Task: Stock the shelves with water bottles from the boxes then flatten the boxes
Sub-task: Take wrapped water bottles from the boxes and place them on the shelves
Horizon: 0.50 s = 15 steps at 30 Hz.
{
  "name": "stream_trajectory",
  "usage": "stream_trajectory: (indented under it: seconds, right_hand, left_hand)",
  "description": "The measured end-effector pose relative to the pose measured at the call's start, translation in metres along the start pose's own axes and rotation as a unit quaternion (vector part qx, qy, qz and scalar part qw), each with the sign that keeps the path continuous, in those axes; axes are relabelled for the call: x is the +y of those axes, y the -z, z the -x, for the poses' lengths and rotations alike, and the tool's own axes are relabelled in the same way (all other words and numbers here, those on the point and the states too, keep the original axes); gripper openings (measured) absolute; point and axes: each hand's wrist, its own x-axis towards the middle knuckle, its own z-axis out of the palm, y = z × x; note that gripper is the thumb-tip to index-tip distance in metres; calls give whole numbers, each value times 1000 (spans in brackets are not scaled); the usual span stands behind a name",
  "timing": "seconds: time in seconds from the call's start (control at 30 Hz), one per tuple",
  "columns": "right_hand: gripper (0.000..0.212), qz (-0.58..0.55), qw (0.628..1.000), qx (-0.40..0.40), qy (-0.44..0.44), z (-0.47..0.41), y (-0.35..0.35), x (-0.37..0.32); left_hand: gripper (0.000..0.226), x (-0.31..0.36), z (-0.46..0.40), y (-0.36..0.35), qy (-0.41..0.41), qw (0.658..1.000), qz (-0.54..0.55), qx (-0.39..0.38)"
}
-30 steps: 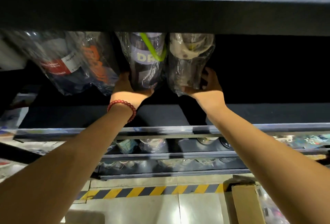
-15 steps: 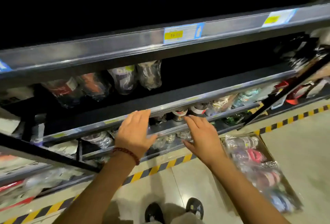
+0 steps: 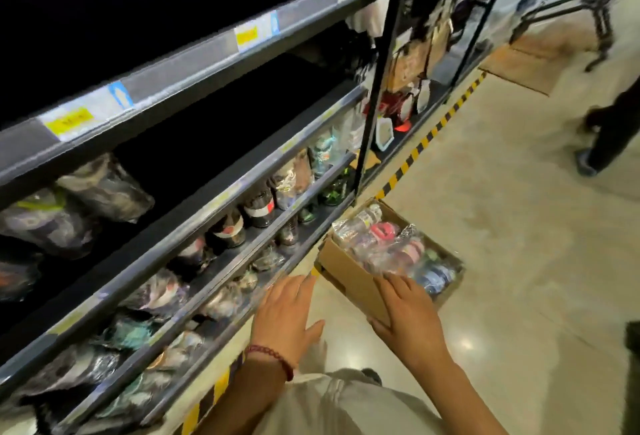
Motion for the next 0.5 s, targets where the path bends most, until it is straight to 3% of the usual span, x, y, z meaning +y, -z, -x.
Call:
stream_trajectory:
  seconds: [0.23, 0.5]
  right_hand:
    - [75, -23, 996, 31, -86, 19, 1, 69]
    - [72, -72, 983, 9, -168, 38, -5, 114]
  left_hand:
    - [70, 63, -46, -26, -74, 997, -18, -16]
    - [71, 108, -83, -41, -108, 991, -29, -71]
